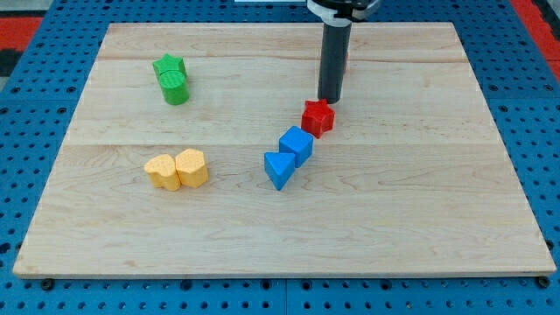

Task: Point at the red circle

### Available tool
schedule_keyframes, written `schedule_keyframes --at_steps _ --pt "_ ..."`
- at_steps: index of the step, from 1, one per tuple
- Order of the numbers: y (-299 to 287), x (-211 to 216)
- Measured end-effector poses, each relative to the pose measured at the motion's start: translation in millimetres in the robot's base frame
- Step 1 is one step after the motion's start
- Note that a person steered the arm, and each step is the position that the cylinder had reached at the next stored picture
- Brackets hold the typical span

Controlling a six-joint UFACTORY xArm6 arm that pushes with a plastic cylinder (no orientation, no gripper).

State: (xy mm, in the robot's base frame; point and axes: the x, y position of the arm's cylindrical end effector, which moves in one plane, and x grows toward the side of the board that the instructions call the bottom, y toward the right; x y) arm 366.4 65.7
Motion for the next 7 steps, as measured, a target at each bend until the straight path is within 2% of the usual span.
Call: schedule_keyframes --at_steps 3,4,5,7 --pt "-12.3 10.2" --pt "5.4 10.2" --pt "70.0 5.2" --pt "92.0 -90.5"
